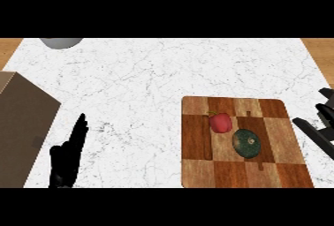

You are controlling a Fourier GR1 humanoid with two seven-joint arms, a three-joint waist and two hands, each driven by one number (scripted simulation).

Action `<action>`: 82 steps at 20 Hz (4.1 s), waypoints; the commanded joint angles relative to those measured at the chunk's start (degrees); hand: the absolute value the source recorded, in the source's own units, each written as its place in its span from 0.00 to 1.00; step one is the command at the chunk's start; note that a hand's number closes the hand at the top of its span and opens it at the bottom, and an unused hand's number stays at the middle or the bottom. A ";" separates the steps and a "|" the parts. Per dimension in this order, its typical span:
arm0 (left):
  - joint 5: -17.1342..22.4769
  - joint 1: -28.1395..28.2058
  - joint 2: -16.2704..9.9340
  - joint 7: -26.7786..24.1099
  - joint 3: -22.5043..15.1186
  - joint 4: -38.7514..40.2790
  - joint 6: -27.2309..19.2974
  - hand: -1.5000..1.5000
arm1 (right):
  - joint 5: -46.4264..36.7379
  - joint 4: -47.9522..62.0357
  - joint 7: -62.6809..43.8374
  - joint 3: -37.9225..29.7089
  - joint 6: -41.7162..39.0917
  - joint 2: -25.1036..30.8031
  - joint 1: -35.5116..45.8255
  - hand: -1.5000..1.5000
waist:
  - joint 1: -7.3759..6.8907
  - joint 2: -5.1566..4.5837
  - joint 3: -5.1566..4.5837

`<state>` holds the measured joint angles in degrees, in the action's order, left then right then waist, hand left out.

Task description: Pick the squash from the cutting board and place it in the tiered basket

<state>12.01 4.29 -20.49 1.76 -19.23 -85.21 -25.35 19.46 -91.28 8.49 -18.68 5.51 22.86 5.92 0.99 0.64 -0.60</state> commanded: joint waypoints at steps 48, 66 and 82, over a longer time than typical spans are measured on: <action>-5.03 -1.23 8.02 -3.03 4.45 7.95 5.70 0.50 | -54.84 -23.15 -65.94 40.71 -25.42 3.87 0.96 0.00 | -1.19 -0.69 0.56; -7.27 -0.10 8.88 -3.85 7.11 7.26 7.83 0.50 | -54.60 -11.86 -63.13 35.51 -32.96 0.21 4.66 0.00 | -1.28 -0.71 0.58; -8.94 1.05 9.62 -1.32 9.43 4.94 9.17 0.50 | -58.62 -7.52 -57.62 34.44 -32.71 -3.89 0.00 1.00 | -1.08 -0.61 0.60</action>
<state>3.00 3.90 -10.89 -1.80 -10.58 -81.37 -16.67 -38.39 -99.40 -49.71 16.48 -26.10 19.00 6.36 -0.10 0.45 0.48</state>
